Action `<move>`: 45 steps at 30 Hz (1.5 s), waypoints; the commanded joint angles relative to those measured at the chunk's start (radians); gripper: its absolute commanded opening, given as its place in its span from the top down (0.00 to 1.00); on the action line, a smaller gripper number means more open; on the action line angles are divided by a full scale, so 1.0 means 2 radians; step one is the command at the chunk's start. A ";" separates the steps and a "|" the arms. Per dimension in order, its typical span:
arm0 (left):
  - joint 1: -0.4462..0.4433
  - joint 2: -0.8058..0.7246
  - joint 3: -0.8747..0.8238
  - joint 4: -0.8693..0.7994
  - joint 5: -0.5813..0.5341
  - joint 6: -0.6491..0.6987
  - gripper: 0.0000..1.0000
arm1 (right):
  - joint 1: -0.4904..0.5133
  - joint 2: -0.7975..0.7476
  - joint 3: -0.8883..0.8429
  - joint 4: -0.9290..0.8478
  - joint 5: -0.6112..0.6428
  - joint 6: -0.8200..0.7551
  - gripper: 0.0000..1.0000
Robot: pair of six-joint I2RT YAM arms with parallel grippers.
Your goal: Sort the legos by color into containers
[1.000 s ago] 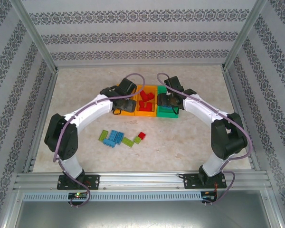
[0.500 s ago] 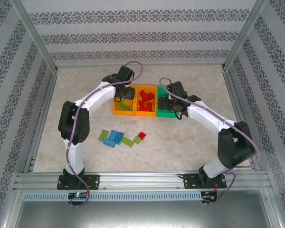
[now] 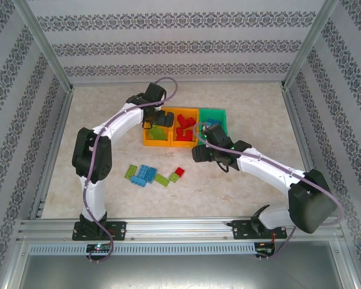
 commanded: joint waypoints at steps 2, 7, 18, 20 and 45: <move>0.002 -0.083 -0.069 0.051 0.019 -0.036 0.01 | 0.042 -0.010 -0.017 0.012 0.004 -0.003 0.26; 0.001 -0.144 -0.151 0.077 0.008 -0.049 0.01 | 0.091 0.015 -0.019 0.039 0.003 -0.010 0.25; 0.002 -0.240 -0.287 0.094 0.006 -0.066 0.01 | 0.125 0.109 0.012 0.053 0.011 -0.033 0.28; 0.002 -0.249 -0.300 0.095 0.007 -0.068 0.01 | 0.124 0.118 0.018 0.052 0.017 -0.025 0.30; 0.002 -0.276 -0.360 0.112 0.017 -0.092 0.00 | 0.102 0.086 -0.002 0.045 0.043 0.016 0.44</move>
